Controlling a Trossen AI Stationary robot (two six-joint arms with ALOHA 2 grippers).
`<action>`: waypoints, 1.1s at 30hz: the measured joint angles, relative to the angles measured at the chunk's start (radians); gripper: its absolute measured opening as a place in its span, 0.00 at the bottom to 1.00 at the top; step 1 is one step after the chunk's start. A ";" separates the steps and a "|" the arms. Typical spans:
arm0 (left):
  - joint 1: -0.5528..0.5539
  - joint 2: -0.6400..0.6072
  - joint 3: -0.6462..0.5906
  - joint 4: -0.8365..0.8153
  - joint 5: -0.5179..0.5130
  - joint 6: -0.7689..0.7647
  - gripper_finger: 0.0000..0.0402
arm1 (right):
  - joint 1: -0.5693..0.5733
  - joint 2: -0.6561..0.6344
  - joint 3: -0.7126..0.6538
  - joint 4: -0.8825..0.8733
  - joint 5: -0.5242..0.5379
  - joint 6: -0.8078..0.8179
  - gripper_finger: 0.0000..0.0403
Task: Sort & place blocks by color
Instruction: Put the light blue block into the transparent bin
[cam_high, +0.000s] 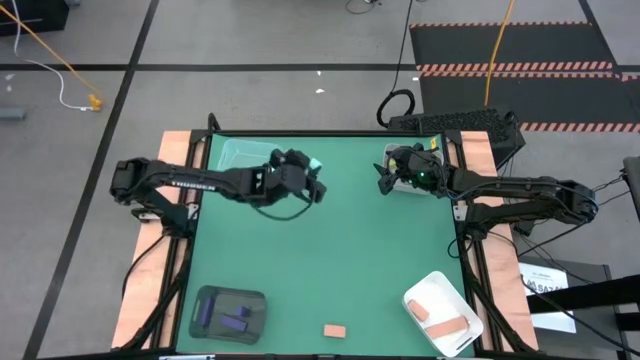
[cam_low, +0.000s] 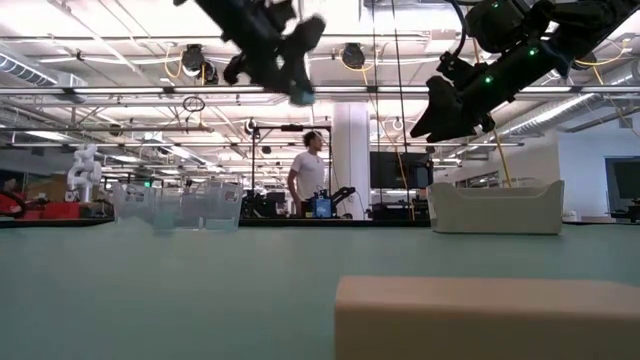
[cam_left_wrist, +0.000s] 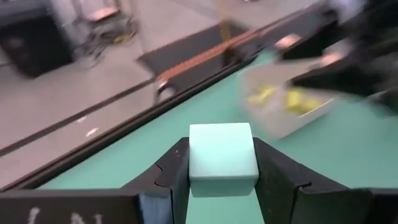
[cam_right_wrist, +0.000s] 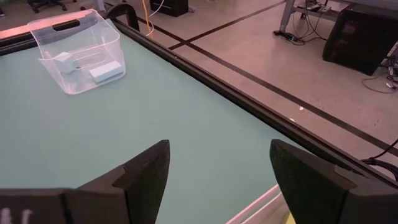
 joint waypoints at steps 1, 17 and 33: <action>0.019 0.000 0.001 -0.051 0.000 -0.018 0.33 | 0.000 0.000 0.000 0.000 0.000 0.000 0.67; 0.429 -0.157 -0.134 -0.377 0.378 -0.105 0.33 | 0.000 0.000 0.000 0.000 0.000 0.000 0.67; 0.719 -0.325 -0.597 -0.067 0.584 -0.113 0.33 | 0.001 0.000 0.000 0.000 0.000 0.000 0.67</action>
